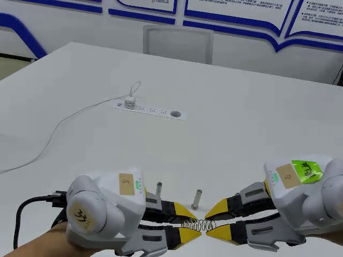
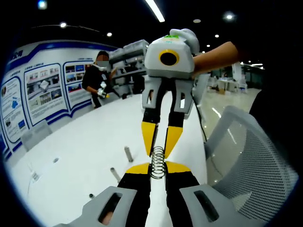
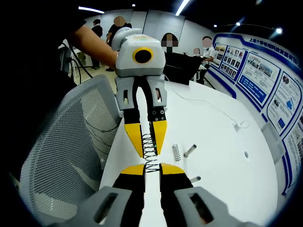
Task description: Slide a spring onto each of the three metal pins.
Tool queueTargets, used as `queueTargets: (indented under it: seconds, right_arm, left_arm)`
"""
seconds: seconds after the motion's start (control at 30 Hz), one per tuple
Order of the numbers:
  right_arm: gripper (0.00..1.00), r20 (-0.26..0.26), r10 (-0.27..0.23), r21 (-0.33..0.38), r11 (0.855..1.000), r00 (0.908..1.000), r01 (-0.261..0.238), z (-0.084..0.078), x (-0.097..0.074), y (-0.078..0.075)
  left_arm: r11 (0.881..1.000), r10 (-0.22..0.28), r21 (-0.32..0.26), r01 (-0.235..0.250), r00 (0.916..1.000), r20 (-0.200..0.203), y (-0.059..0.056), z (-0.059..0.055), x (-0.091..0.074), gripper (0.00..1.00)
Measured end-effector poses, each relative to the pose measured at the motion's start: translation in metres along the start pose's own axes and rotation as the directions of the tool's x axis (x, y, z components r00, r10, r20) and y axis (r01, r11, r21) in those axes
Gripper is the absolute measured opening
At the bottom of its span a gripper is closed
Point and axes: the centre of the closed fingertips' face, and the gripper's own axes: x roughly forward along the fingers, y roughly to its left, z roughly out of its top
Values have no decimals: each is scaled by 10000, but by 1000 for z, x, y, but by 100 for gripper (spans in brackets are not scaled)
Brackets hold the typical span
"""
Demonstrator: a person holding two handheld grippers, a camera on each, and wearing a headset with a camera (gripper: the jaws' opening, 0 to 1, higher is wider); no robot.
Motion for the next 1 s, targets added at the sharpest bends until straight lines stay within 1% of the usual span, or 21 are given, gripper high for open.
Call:
queueTargets:
  seconds: [0.13, 0.3, 0.4, 0.47, 0.63, 0.67, 0.7, 0.73, 0.8, 0.9, 1.0]
  right_arm:
    - [13, -52, -12, 192, 9998, 10000, 13, -3, 2, -1]
    - [11, 73, 141, 278, 9995, 9999, -143, -2, 3, 2]
    - [11, 281, 258, 480, 9985, 9993, -271, 2, 0, 2]
    - [11, 413, 289, 593, 9977, 9987, -314, 4, -1, 1]
    - [11, 987, 333, 972, 9943, 9946, -429, 15, -7, 0]
    - [11, 1332, 372, 1192, 9914, 9904, -533, 22, -9, 1]
    - [11, 1558, 385, 1364, 9888, 9870, -601, 26, -9, 2]
    - [11, 1477, 383, 1328, 9894, 9883, -582, 26, -10, 1]
    - [11, 1531, 324, 1441, 9880, 9877, -548, 27, -8, 2]
    - [11, 2140, 223, 2094, 9754, 9766, -682, 36, -7, 1]
    - [11, 2230, 161, 2249, 9720, 9747, -675, 38, -7, 1]
  left_arm:
    - [10000, -33, -30, 33, 9999, 131, -1, 2, -1, 10]
    - [10000, -66, 42, 67, 10000, -3, -2, -1, -2, 10]
    - [9996, -84, 262, 88, 9999, -148, -2, -3, -2, 10]
    - [9996, -85, 274, 90, 9998, -199, -2, -4, -2, 10]
    - [9997, -61, 222, 68, 9995, -298, -2, -6, -1, 10]
    - [9995, -40, 299, 51, 9993, -369, -2, -8, 0, 10]
    - [9995, -25, 308, 37, 9992, -394, -2, -8, 0, 10]
    - [9995, 3, 313, 10, 9992, -389, -2, -8, 0, 10]
    - [9995, 57, 310, -44, 9991, -426, -1, -8, 0, 10]
    - [9995, 65, 304, -51, 9990, -435, -2, -9, 0, 10]
    - [9994, 136, 334, -121, 9989, -450, -1, -10, 0, 10]
